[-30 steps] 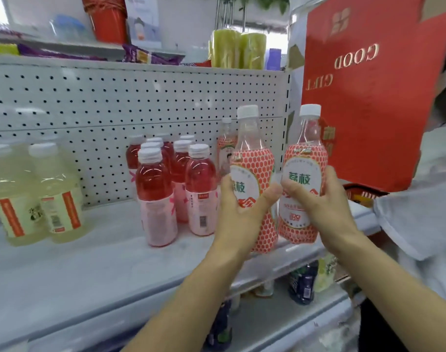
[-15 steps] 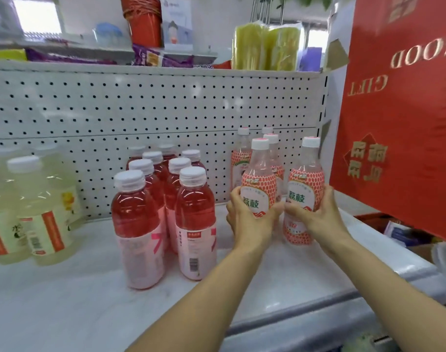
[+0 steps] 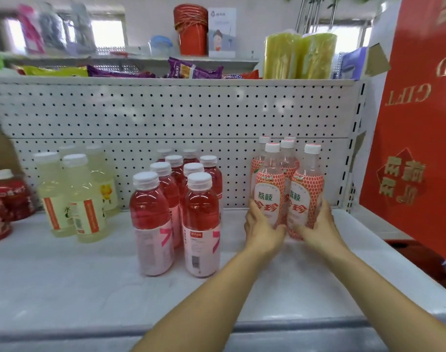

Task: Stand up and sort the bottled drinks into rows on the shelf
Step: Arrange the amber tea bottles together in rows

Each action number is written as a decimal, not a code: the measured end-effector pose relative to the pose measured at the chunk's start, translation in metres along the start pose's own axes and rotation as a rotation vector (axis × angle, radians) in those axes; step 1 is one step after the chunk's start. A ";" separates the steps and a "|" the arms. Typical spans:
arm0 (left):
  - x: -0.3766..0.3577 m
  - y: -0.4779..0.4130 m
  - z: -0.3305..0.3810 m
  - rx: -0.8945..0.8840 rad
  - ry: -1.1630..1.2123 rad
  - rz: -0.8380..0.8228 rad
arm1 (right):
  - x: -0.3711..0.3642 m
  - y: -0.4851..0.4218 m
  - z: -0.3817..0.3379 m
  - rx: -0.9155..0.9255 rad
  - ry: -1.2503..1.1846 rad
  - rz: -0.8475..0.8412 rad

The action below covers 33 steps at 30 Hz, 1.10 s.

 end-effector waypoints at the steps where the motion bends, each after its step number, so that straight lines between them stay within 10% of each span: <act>1: 0.003 0.012 0.001 -0.024 -0.028 -0.028 | 0.001 0.009 0.000 0.011 0.034 -0.020; 7: 0.036 0.091 0.005 -0.195 -0.302 -0.181 | 0.010 0.098 -0.020 0.140 0.169 -0.224; 15: 0.143 0.182 -0.016 -0.346 -0.403 0.064 | -0.029 0.179 -0.085 0.459 0.091 -0.292; 33: 0.496 0.184 -0.180 -0.074 -0.336 0.497 | -0.338 0.258 -0.258 0.602 0.024 -0.607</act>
Point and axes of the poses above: each hand's wrist, its own y-axis away from the middle knuckle, its own x-axis out of the back of the hand, z = x × y, the point moved 4 cm from there along -y, towards the middle knuckle, and after that the axes turned 6 degrees about -x, right-handed, at the moved point
